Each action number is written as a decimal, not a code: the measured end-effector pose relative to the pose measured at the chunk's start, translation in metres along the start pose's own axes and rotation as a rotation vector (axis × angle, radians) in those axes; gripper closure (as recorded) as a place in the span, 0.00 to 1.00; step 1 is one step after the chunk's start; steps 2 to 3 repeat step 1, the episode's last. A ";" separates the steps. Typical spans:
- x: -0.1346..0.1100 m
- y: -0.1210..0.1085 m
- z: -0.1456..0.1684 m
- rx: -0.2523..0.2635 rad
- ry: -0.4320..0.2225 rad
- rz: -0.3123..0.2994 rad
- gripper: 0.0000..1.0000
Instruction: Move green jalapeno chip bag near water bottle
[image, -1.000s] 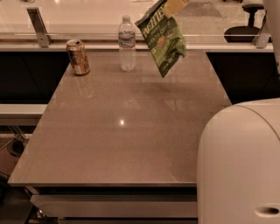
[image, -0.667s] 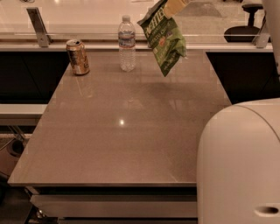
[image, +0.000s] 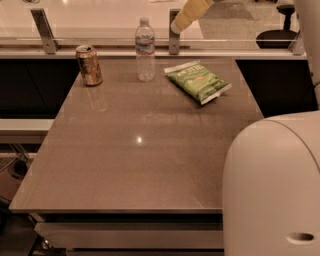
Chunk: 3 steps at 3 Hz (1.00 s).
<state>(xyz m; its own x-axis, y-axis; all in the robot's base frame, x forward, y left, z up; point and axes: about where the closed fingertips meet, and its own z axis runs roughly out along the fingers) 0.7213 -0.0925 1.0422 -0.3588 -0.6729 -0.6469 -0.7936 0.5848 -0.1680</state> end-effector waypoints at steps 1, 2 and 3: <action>0.000 0.000 0.000 0.000 0.000 0.000 0.00; 0.000 0.000 0.000 0.000 0.000 0.000 0.00; 0.000 0.000 0.000 0.000 0.000 0.000 0.00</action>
Offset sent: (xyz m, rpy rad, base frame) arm 0.0000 0.0000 0.0000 0.0000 0.0000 0.0000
